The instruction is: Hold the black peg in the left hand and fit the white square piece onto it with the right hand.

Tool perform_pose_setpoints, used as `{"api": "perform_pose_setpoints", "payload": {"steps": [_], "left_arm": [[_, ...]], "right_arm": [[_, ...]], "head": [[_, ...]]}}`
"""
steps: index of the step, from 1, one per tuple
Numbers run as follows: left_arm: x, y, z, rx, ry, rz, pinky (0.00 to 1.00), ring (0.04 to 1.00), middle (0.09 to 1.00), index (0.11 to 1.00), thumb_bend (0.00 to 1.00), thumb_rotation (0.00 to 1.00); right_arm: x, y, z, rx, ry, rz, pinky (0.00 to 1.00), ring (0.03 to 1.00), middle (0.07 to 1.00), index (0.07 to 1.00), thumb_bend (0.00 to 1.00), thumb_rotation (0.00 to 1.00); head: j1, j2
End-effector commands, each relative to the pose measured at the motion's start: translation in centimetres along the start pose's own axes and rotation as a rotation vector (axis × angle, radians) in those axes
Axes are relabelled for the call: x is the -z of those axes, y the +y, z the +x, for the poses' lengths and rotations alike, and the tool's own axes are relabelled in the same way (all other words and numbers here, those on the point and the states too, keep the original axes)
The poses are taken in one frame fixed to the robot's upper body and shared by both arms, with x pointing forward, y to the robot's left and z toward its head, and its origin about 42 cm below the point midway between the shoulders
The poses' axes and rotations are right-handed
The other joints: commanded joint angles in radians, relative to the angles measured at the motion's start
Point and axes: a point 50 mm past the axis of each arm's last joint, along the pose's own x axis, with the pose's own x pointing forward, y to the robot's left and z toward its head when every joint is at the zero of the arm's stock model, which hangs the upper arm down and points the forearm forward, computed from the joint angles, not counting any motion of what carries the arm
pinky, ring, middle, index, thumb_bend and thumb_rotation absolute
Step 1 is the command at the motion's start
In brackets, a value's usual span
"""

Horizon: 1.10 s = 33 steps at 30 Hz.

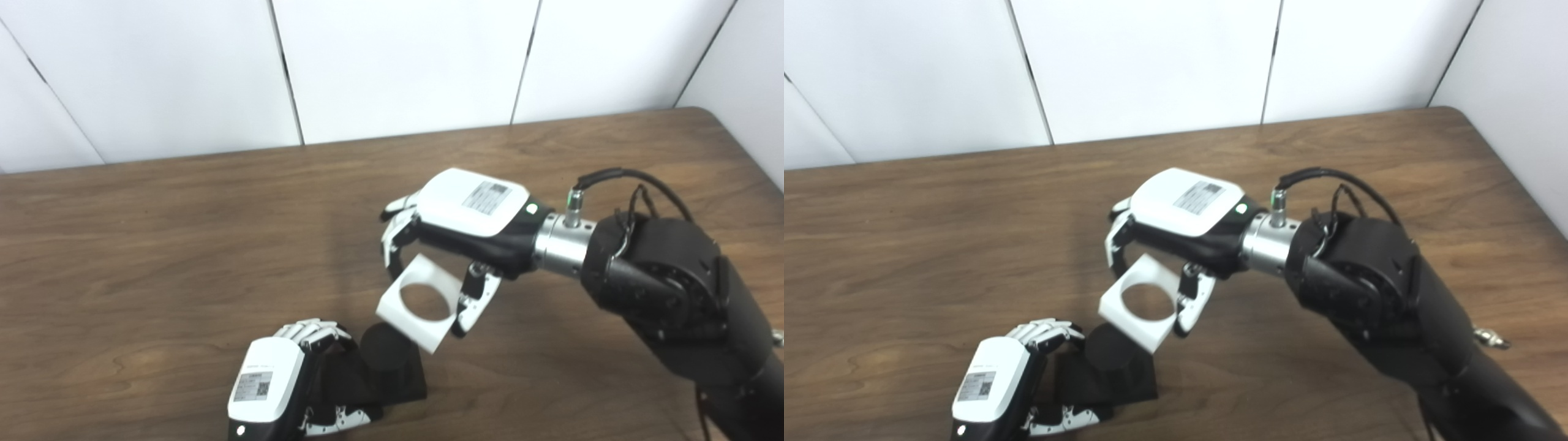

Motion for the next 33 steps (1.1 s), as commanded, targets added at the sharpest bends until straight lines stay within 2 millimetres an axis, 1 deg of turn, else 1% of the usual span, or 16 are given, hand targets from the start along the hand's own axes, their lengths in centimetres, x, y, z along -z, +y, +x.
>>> {"api": "perform_pose_setpoints", "payload": {"steps": [1, 7, 13, 21, 28, 33], "left_arm": [[-0.3, -0.7, -0.1, 0.073, 0.003, 0.003, 0.74, 0.773, 0.728, 0.49, 0.51, 0.04], [-0.4, -0.7, 0.0, 0.07, 0.003, 0.001, 0.73, 0.772, 0.728, 0.49, 0.51, 0.04], [-0.6, -0.7, 0.1, 0.064, 0.0, -0.001, 0.73, 0.769, 0.726, 0.49, 0.51, 0.04], [-0.9, -0.7, 0.2, 0.057, -0.004, -0.009, 0.73, 0.77, 0.726, 0.49, 0.51, 0.04], [-1.1, -0.7, 0.3, 0.045, -0.009, -0.005, 0.72, 0.763, 0.72, 0.489, 0.51, 0.04], [-1.1, -0.7, 0.3, 0.047, -0.008, -0.006, 0.72, 0.764, 0.72, 0.489, 0.51, 0.04]], "right_arm": [[-0.5, -0.8, -0.2, 0.048, -0.015, -0.024, 0.84, 0.871, 0.727, 0.481, 0.52, 0.13], [-0.8, 0.1, 0.1, 0.043, -0.024, -0.022, 0.86, 0.882, 0.727, 0.481, 0.52, 0.13], [-0.9, 0.6, 0.5, 0.048, -0.04, -0.016, 0.86, 0.883, 0.725, 0.481, 0.52, 0.13], [-0.7, 1.8, 1.2, 0.049, -0.059, -0.007, 0.84, 0.881, 0.725, 0.481, 0.52, 0.13], [-0.6, 2.8, 1.8, 0.032, -0.054, -0.006, 0.88, 0.882, 0.733, 0.481, 0.52, 0.13], [-0.3, 3.4, 2.1, 0.036, -0.053, 0.007, 0.88, 0.882, 0.734, 0.481, 0.52, 0.13]], "head": [[0.0, 0.002], [0.005, 0.004], [0.006, 0.007], [0.013, 0.009], [0.016, 0.011], [0.016, 0.01]]}}
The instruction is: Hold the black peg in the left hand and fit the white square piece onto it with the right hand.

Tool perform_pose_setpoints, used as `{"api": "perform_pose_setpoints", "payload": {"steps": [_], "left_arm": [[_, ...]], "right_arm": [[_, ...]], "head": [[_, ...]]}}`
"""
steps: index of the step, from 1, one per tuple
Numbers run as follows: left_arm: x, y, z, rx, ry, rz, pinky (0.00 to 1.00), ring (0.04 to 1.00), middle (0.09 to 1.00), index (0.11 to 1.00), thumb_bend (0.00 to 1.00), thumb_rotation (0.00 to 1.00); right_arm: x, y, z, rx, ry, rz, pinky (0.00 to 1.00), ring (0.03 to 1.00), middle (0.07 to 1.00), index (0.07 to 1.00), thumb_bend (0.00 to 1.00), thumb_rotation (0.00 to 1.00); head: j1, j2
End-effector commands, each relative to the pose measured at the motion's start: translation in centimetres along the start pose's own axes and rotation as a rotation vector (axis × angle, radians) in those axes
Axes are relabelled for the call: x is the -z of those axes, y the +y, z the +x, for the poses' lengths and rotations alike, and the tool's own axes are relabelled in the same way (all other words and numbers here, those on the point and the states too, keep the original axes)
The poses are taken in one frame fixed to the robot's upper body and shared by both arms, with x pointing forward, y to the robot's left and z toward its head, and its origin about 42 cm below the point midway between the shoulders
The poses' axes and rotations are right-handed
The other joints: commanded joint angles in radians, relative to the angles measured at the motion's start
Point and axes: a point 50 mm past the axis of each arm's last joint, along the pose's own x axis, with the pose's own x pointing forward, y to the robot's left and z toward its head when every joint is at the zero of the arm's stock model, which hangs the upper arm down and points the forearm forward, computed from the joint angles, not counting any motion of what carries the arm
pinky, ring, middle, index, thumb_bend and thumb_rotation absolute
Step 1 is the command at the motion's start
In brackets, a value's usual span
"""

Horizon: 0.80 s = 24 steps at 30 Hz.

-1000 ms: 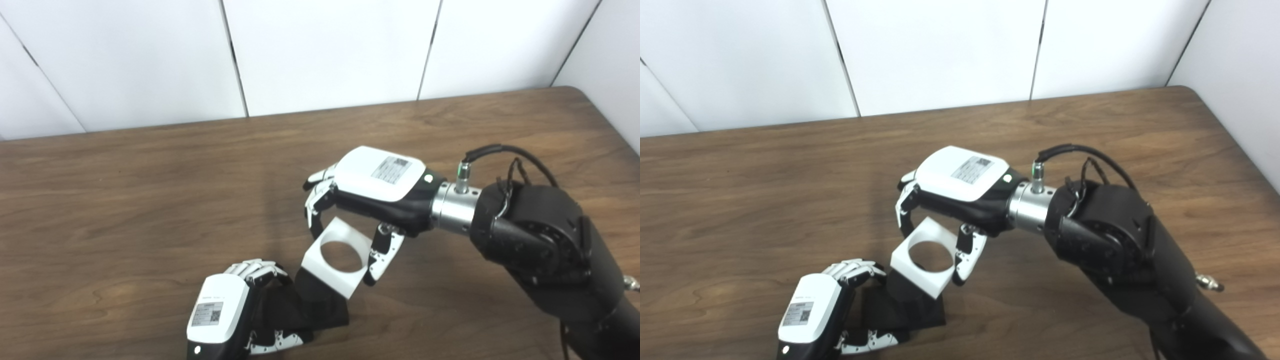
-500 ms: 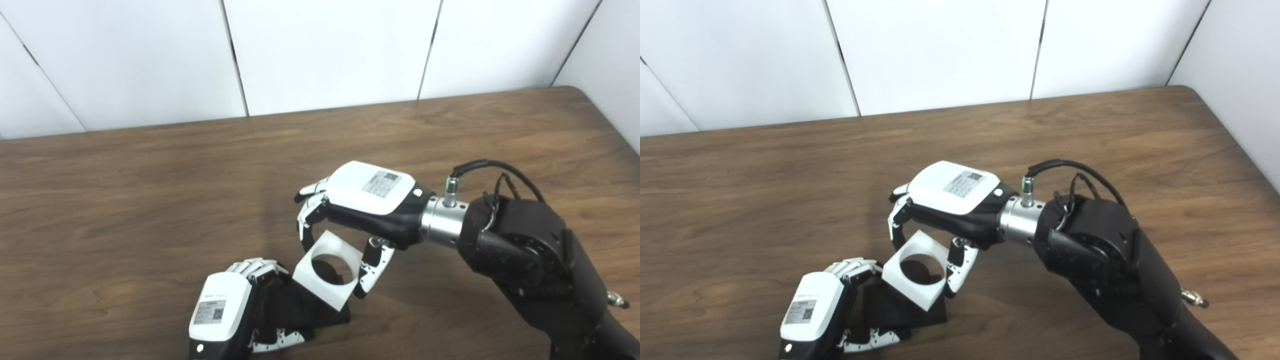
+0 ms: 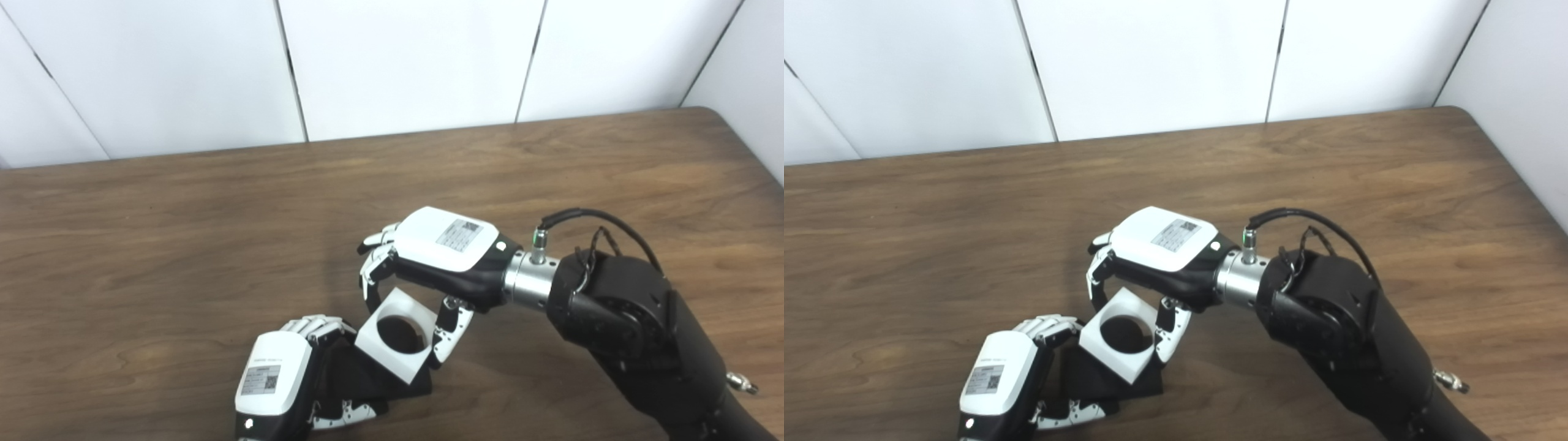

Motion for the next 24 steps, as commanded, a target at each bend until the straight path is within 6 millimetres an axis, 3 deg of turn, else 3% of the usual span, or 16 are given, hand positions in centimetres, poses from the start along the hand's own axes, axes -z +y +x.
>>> {"api": "perform_pose_setpoints", "payload": {"steps": [1, 21, 22, 23, 24], "left_arm": [[-0.5, -0.6, -0.1, 0.051, -0.01, -0.012, 0.72, 0.765, 0.72, 0.489, 0.51, 0.04], [-0.8, -0.5, 0.0, 0.05, -0.01, -0.018, 0.73, 0.767, 0.721, 0.49, 0.51, 0.04], [-0.8, -0.5, 0.0, 0.05, -0.01, -0.018, 0.73, 0.767, 0.721, 0.489, 0.51, 0.04], [-0.8, -0.5, 0.0, 0.05, -0.009, -0.018, 0.73, 0.768, 0.721, 0.49, 0.51, 0.04], [-0.8, -0.5, 0.0, 0.051, -0.009, -0.018, 0.73, 0.768, 0.721, 0.49, 0.51, 0.04]], "right_arm": [[-0.1, -0.5, 0.0, 0.031, -0.017, -0.041, 0.88, 0.883, 0.734, 0.481, 0.52, 0.13], [-0.9, 0.6, 0.5, 0.01, -0.014, -0.087, 0.87, 0.882, 0.751, 0.486, 0.53, 0.14], [-1.0, 0.6, 0.5, 0.001, -0.008, -0.1, 0.88, 0.885, 0.759, 0.54, 0.75, 0.16], [-1.1, 0.5, 0.4, -0.006, -0.002, -0.112, 0.89, 0.893, 0.769, 0.587, 0.89, 0.19], [-1.1, 0.4, 0.4, -0.01, 0.001, -0.119, 0.9, 0.901, 0.778, 0.616, 0.94, 0.23]], "head": [[-0.001, 0.0], [0.006, 0.009], [0.006, 0.009], [0.006, 0.009], [0.006, 0.009]]}}
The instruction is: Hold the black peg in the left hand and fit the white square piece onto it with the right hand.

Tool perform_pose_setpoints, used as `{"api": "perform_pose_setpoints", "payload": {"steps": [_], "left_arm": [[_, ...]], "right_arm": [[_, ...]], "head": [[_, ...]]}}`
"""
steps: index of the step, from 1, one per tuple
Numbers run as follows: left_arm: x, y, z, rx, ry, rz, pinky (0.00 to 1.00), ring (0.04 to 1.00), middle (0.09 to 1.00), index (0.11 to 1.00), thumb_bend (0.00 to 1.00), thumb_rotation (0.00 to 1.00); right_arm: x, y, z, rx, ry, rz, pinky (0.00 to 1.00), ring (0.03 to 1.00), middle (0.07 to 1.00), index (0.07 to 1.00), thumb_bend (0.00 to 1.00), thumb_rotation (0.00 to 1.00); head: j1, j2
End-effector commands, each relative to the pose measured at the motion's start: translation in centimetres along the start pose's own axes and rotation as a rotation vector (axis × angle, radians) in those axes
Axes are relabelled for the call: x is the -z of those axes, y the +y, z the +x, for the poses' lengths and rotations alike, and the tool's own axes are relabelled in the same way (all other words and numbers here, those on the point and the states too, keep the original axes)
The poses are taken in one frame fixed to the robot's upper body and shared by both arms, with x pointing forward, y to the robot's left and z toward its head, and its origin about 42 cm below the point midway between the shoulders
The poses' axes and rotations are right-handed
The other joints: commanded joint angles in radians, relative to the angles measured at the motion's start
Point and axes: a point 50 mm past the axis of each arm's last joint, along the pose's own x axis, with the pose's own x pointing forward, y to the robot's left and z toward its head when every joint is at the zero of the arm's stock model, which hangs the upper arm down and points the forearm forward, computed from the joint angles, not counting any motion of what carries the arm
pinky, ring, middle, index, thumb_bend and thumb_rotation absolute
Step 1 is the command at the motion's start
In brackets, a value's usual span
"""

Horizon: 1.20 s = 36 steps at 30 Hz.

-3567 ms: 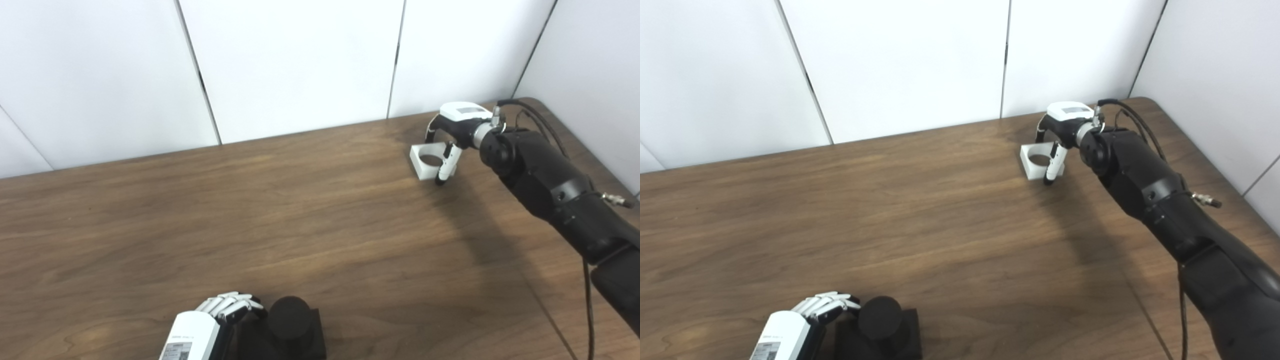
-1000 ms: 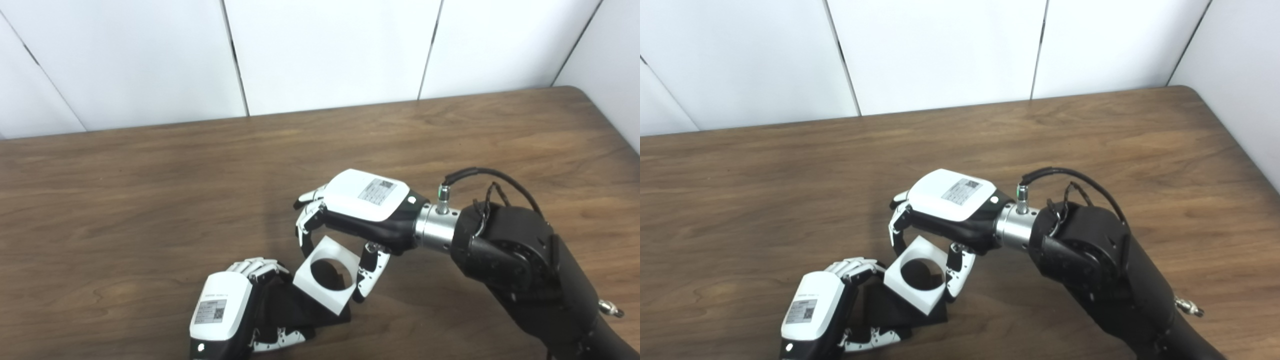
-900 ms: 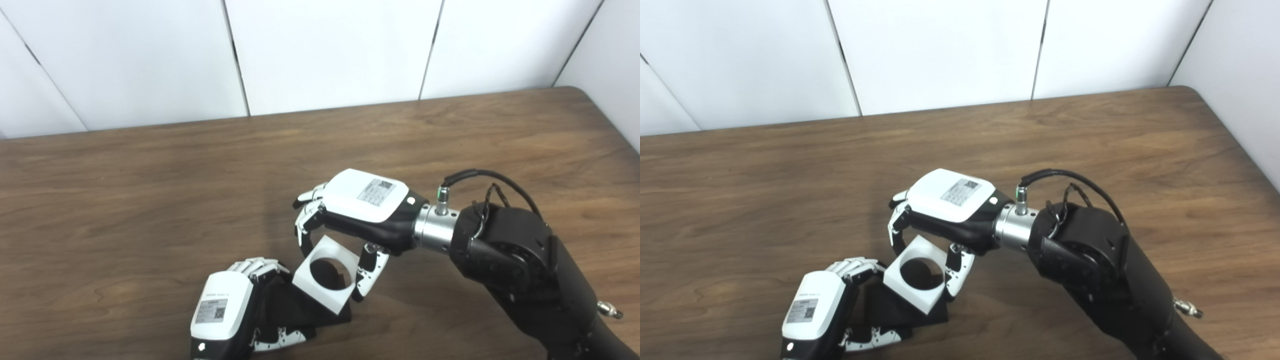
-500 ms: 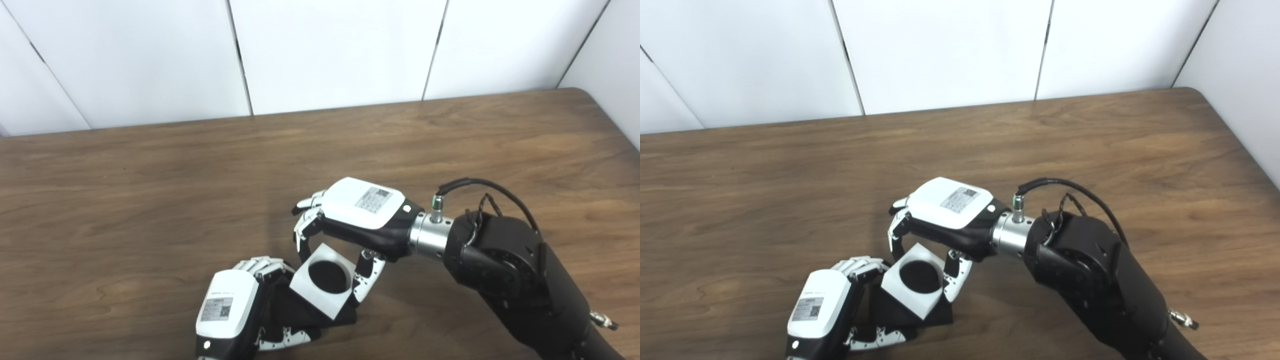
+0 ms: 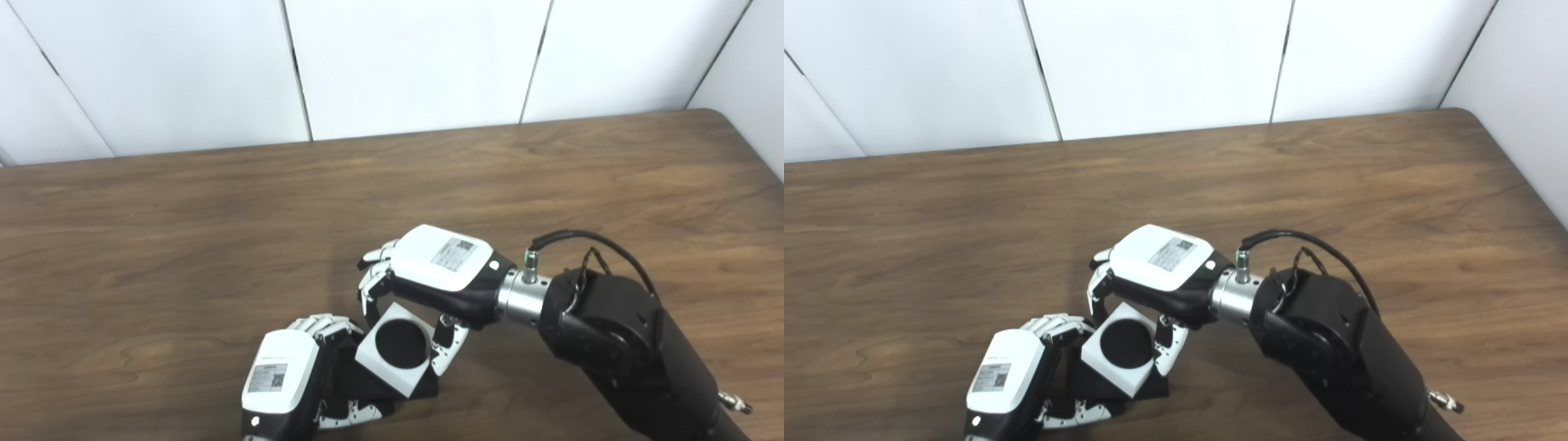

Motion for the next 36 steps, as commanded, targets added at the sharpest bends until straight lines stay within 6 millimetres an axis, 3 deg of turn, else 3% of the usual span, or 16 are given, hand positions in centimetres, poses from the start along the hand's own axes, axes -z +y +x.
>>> {"api": "perform_pose_setpoints", "payload": {"steps": [1, 7, 12, 15, 19, 21, 24, 31, 36], "left_arm": [[-0.5, -0.4, -0.1, 0.044, -0.006, -0.01, 0.73, 0.769, 0.722, 0.49, 0.51, 0.04], [-0.4, -0.3, 0.0, 0.046, -0.002, -0.009, 0.73, 0.77, 0.723, 0.49, 0.51, 0.04], [-0.2, -0.3, 0.0, 0.039, 0.011, 0.055, 0.73, 0.756, 0.717, 0.496, 0.51, 0.07], [-0.1, -0.4, 0.1, 0.03, 0.037, 0.103, 0.75, 0.756, 0.744, 0.706, 0.81, 0.33], [0.2, -0.2, 0.2, 0.032, 0.059, 0.11, 0.8, 0.794, 0.819, 0.844, 0.98, 0.54], [0.4, 0.1, 0.3, 0.048, 0.066, 0.116, 0.84, 0.839, 0.88, 0.935, 1.0, 0.61], [0.7, 0.7, 0.4, 0.058, 0.073, 0.112, 0.89, 0.886, 0.941, 0.99, 1.0, 0.67], [1.1, 2.1, 0.3, 0.033, 0.089, 0.042, 0.9, 0.915, 0.96, 1.0, 1.0, 0.68], [1.3, 4.1, 0.2, -0.06, 0.133, -0.109, 0.85, 0.872, 0.908, 0.973, 1.0, 0.74]], "right_arm": [[-0.5, -1.3, -0.3, 0.034, -0.008, -0.062, 0.91, 0.909, 0.786, 0.646, 0.98, 0.27], [-0.8, -2.1, -0.4, -0.006, 0.025, -0.078, 0.96, 0.949, 0.832, 0.736, 1.0, 0.42], [-0.7, -2.3, -0.5, 0.006, 0.043, -0.081, 0.96, 0.953, 0.852, 0.75, 1.0, 0.49], [-0.5, -2.5, -0.5, 0.016, 0.063, -0.072, 0.97, 0.954, 0.86, 0.755, 1.0, 0.51], [-0.1, -2.7, -0.7, 0.032, 0.089, -0.07, 0.96, 0.955, 0.866, 0.748, 1.0, 0.52], [0.2, -2.8, -0.8, 0.04, 0.1, -0.065, 0.96, 0.957, 0.866, 0.733, 1.0, 0.53], [0.4, -2.9, -1.0, 0.044, 0.119, -0.056, 0.96, 0.959, 0.864, 0.735, 1.0, 0.53], [0.7, -3.0, -1.4, 0.044, 0.141, -0.04, 0.96, 0.959, 0.867, 0.759, 1.0, 0.51], [0.9, -3.4, -1.6, 0.07, 0.149, -0.028, 0.95, 0.954, 0.862, 0.761, 1.0, 0.52]], "head": [[0.0, 0.001], [-0.001, 0.001], [0.0, 0.001], [0.002, 0.0], [0.003, -0.001], [0.003, -0.002], [0.003, -0.002], [0.011, -0.004], [0.017, -0.006]]}}
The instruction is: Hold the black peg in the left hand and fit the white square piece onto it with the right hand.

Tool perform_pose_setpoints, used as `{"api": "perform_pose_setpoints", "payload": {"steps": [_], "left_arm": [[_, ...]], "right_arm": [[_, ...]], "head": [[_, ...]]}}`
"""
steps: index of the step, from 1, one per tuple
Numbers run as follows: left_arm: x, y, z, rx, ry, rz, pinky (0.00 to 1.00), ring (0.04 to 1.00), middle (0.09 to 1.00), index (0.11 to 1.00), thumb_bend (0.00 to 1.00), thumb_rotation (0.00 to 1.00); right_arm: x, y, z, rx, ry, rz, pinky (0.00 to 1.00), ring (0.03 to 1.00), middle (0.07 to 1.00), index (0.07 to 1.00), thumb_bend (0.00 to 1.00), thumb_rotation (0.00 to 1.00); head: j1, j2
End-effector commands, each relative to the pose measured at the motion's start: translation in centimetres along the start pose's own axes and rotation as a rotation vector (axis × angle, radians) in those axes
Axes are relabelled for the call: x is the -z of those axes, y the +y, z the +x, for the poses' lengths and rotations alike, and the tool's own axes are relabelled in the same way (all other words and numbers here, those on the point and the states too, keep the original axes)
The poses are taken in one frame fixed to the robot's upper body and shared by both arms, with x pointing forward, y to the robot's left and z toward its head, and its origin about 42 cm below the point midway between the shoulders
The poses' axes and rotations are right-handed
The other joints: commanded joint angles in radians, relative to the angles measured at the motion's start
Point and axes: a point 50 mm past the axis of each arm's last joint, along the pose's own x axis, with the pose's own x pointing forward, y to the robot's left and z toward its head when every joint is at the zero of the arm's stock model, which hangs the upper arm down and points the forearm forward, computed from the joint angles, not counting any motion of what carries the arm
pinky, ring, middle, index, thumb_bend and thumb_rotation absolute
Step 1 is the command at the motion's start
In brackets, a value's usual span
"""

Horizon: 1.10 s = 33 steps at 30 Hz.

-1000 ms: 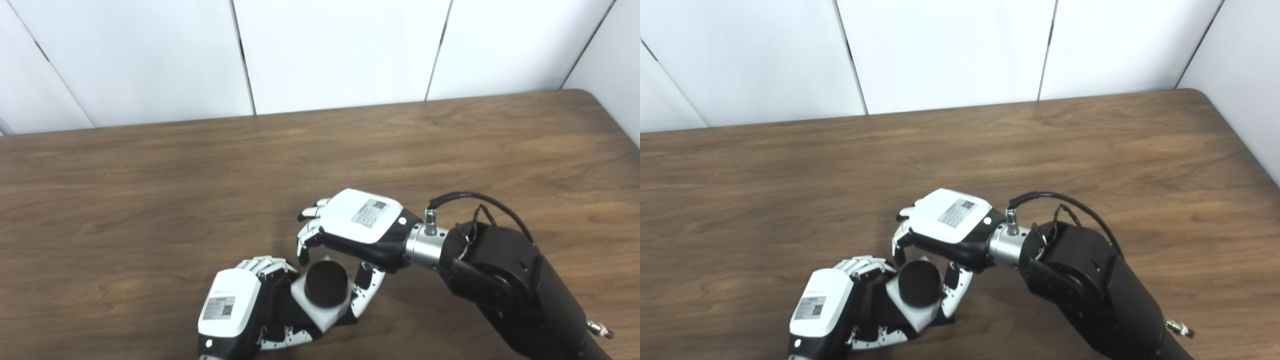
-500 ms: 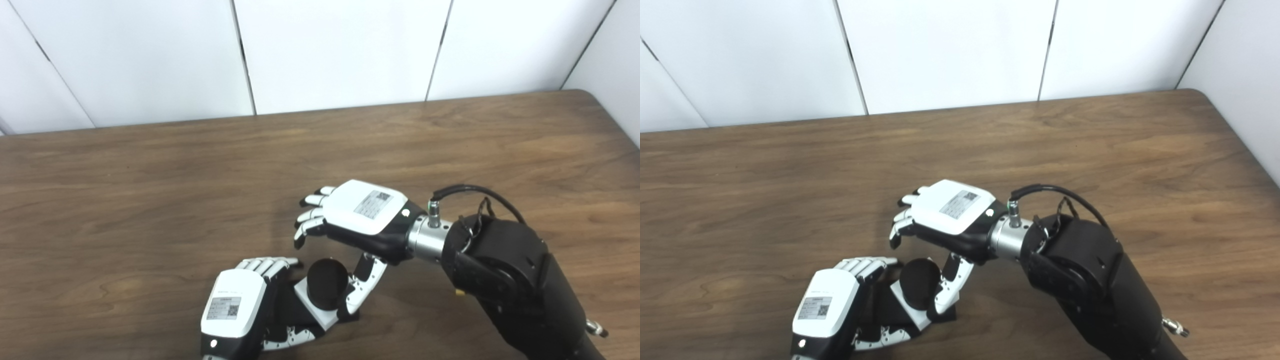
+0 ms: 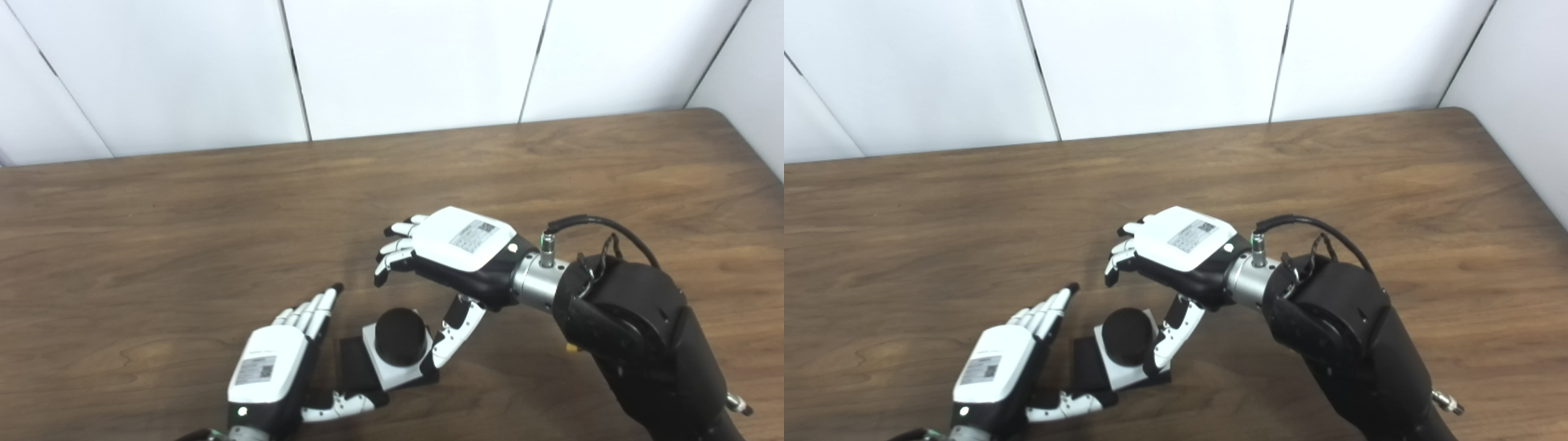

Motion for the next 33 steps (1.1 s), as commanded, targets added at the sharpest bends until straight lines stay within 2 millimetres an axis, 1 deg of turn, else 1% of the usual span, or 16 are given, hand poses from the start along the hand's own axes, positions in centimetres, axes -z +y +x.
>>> {"api": "perform_pose_setpoints", "payload": {"steps": [1, 5, 6, 7, 8, 9, 10, 12, 13, 17, 20, 23, 27, 28, 30, 33], "left_arm": [[-0.7, 1.9, 0.0, -0.082, 0.011, -0.112, 0.82, 0.866, 0.9, 0.965, 1.0, 0.74], [-0.3, 4.3, -0.6, -0.159, 0.058, -0.296, 0.7, 0.835, 0.9, 0.955, 1.0, 0.76], [-0.1, 4.9, -0.7, -0.184, 0.055, -0.338, 0.71, 0.842, 0.902, 0.956, 1.0, 0.76], [0.1, 5.4, -0.9, -0.213, 0.049, -0.385, 0.76, 0.867, 0.908, 0.959, 1.0, 0.76], [0.4, 5.8, -1.0, -0.245, 0.043, -0.433, 0.82, 0.889, 0.911, 0.96, 1.0, 0.77], [0.8, 6.1, -1.2, -0.277, 0.04, -0.477, 0.88, 0.903, 0.907, 0.944, 1.0, 0.78], [1.1, 6.4, -1.5, -0.305, 0.039, -0.515, 0.88, 0.904, 0.906, 0.942, 1.0, 0.78], [1.7, 6.8, -1.8, -0.337, 0.032, -0.55, 0.86, 0.903, 0.897, 0.921, 0.98, 0.8], [2.0, 7.0, -2.0, -0.345, 0.028, -0.568, 0.85, 0.893, 0.893, 0.914, 0.96, 0.82], [3.6, 7.5, -2.8, -0.354, 0.035, -0.646, 0.8, 0.868, 0.89, 0.898, 0.88, 0.81], [4.8, 7.5, -3.4, -0.379, 0.062, -0.659, 0.8, 0.855, 0.884, 0.893, 0.86, 0.83], [5.7, 7.4, -3.7, -0.401, 0.071, -0.691, 0.83, 0.856, 0.877, 0.879, 0.76, 0.9], [5.8, 6.7, -4.3, -0.405, 0.081, -0.843, 0.92, 0.904, 0.9, 0.893, 0.72, 0.99], [5.7, 6.4, -4.4, -0.412, 0.084, -0.885, 0.94, 0.916, 0.909, 0.892, 0.71, 1.0], [5.7, 6.0, -4.6, -0.423, 0.092, -0.95, 0.93, 0.927, 0.913, 0.879, 0.68, 0.98], [5.7, 5.2, -4.8, -0.431, 0.103, -0.984, 0.9, 0.91, 0.901, 0.869, 0.61, 0.99]], "right_arm": [[-0.2, -1.7, -0.6, 0.097, -0.001, -0.011, 0.95, 0.953, 0.86, 0.758, 1.0, 0.52], [0.7, -2.1, -1.0, 0.138, 0.011, 0.047, 0.93, 0.941, 0.854, 0.765, 1.0, 0.5], [1.1, -2.1, -1.3, 0.14, 0.015, 0.07, 0.93, 0.937, 0.855, 0.773, 1.0, 0.5], [1.6, -2.0, -1.6, 0.138, 0.021, 0.108, 0.93, 0.931, 0.861, 0.791, 0.99, 0.52], [2.1, -1.8, -2.0, 0.133, 0.031, 0.141, 0.93, 0.931, 0.873, 0.817, 0.94, 0.57], [2.5, -1.7, -2.5, 0.128, 0.042, 0.175, 0.93, 0.936, 0.898, 0.871, 0.84, 0.79], [2.9, -1.5, -2.9, 0.129, 0.052, 0.219, 0.93, 0.937, 0.9, 0.877, 0.82, 0.82], [3.6, -1.2, -3.7, 0.133, 0.071, 0.301, 0.91, 0.936, 0.914, 0.901, 0.77, 0.96], [4.0, -1.0, -4.2, 0.137, 0.085, 0.344, 0.9, 0.934, 0.918, 0.906, 0.75, 0.98], [5.8, -0.3, -5.8, 0.154, 0.154, 0.445, 0.81, 0.912, 0.909, 0.908, 0.65, 1.0], [6.9, 0.2, -7.0, 0.217, 0.212, 0.536, 0.82, 0.911, 0.908, 0.899, 0.6, 1.0], [7.4, 1.6, -8.0, 0.297, 0.244, 0.663, 0.87, 0.928, 0.924, 0.91, 0.53, 1.0], [6.4, 4.7, -9.1, 0.411, 0.284, 0.839, 0.89, 0.948, 0.968, 0.96, 0.54, 1.0], [5.9, 5.6, -9.3, 0.444, 0.284, 0.89, 0.93, 0.972, 0.984, 0.972, 0.52, 1.0], [5.0, 7.4, -9.7, 0.506, 0.299, 0.957, 0.97, 0.991, 0.996, 0.979, 0.48, 1.0], [3.6, 9.5, -10.3, 0.546, 0.309, 1.068, 0.99, 0.998, 0.999, 0.981, 0.54, 1.0]], "head": [[0.001, -0.001], [0.007, -0.005], [0.008, -0.005], [0.008, -0.006], [0.01, -0.005], [0.01, -0.005], [0.009, -0.006], [0.009, -0.006], [0.009, -0.005], [0.009, -0.008], [0.01, -0.012], [0.007, -0.017], [-0.001, -0.016], [-0.001, -0.016], [-0.005, -0.018], [-0.008, -0.016]]}}
